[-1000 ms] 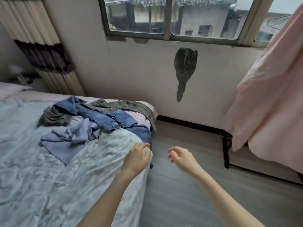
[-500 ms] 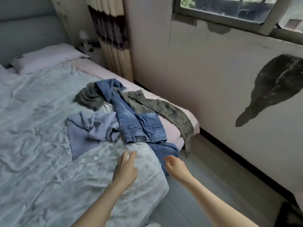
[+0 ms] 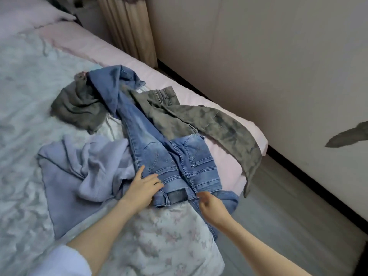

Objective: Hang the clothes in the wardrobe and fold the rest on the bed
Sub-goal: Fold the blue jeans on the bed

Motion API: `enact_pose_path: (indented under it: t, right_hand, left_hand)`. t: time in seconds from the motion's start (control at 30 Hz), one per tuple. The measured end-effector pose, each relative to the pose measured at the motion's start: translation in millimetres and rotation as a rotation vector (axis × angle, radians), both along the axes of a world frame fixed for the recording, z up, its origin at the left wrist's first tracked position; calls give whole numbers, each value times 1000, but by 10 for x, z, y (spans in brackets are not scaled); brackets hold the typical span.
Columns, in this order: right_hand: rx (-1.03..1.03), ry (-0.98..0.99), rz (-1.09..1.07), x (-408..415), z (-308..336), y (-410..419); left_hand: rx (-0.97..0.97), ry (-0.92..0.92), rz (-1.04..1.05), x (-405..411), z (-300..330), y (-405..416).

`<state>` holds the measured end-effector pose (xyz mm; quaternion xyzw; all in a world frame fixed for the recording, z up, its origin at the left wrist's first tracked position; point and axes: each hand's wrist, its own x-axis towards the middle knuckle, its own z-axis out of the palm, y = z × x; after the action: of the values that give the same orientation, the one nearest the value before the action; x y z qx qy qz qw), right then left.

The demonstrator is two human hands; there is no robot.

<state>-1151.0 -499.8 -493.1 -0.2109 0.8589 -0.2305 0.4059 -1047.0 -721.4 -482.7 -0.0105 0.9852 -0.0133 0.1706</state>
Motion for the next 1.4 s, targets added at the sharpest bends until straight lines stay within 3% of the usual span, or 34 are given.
enact_pose_path:
  t: [0.07, 0.2, 0.33, 0.47, 0.57, 0.67, 0.8, 1.03, 1.27, 1.4]
  right_hand:
    - [46, -3, 104, -60, -29, 0]
    - [22, 174, 108, -244, 165, -118]
    - [43, 513, -3, -620, 562, -301]
    - [-30, 477, -179, -932, 1017, -323]
    - [-245, 394, -434, -1066, 1446, -238]
    - [-397, 420, -466, -1127, 1848, 26]
    - [-435, 392, -494, -1045, 2257, 703]
    - [-726, 221, -918, -637, 2786, 2301]
    - [-850, 508, -1249, -44, 3454, 4179]
    - [-1045, 467, -1391, 270, 3812, 4811]
  left_hand:
    - [153, 231, 140, -138, 105, -95]
    - [462, 368, 487, -663, 562, -147]
    - [660, 657, 459, -1131, 1229, -102]
    - [794, 883, 429, -1380, 1985, -39]
    - [875, 994, 329, -1444, 2620, 191]
    - [897, 1072, 283, -1446, 3123, 487]
    - [948, 1124, 160, -1323, 3775, 1105]
    - [971, 1156, -10, -994, 4411, 2527]
    - [1185, 1029, 45, -534, 4452, 3712]
    - [1320, 944, 58, -389, 4571, 4155]
